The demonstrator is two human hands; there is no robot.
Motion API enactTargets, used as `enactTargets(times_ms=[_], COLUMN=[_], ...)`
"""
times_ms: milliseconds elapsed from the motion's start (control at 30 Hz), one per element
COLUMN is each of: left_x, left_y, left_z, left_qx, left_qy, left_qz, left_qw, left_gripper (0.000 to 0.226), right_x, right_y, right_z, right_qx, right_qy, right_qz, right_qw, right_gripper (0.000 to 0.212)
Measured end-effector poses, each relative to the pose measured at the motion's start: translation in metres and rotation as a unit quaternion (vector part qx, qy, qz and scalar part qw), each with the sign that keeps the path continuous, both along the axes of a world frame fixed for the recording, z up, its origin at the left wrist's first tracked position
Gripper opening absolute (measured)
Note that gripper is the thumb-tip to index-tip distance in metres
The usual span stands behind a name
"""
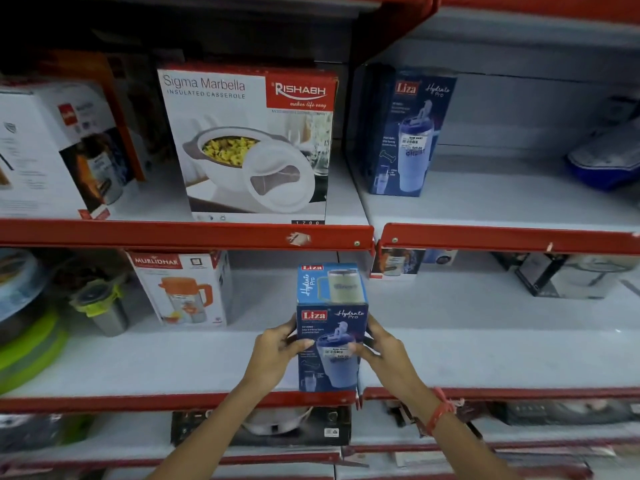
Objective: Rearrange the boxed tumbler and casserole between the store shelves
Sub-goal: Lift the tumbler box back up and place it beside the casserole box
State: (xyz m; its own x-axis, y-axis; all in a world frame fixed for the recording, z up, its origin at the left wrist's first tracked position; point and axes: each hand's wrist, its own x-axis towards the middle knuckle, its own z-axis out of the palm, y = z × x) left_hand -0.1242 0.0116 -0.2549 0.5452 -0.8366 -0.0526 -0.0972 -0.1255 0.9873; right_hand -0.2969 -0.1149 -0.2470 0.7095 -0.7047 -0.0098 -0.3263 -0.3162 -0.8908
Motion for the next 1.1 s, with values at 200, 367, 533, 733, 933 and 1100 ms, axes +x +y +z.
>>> enactTargets(times_ms=[200,367,533,733,933,1100], left_x=[-0.019,-0.027,-0.032,-0.04,-0.045,-0.052], left_y=[0.027,0.036,0.034,0.017,0.0,-0.001], left_z=[0.038,0.084,0.136,0.21,0.275,0.29], left_qx=[-0.025,-0.041,-0.118,-0.21,-0.263,-0.273], left_qy=[0.026,0.003,-0.036,-0.14,-0.151,-0.158], left_qz=[-0.008,-0.013,0.016,0.051,0.032,0.016], left_qw=[0.999,0.999,0.992,0.966,0.952,0.949], left_gripper=[0.028,0.031,0.049,0.046,0.019,0.015], right_x=[-0.029,-0.041,-0.046,-0.045,-0.048,-0.062], right_y=[0.011,0.022,0.016,0.004,-0.007,-0.007], right_z=[0.042,0.087,0.142,0.215,0.275,0.288], right_qx=[0.012,-0.013,-0.015,-0.089,-0.136,-0.142], right_qy=[-0.02,-0.045,-0.106,-0.176,-0.213,-0.224], right_qz=[0.052,0.066,0.06,0.027,-0.006,-0.008], right_qw=[0.998,0.997,0.992,0.98,0.968,0.964], right_gripper=[0.063,0.059,0.05,0.045,0.044,0.043])
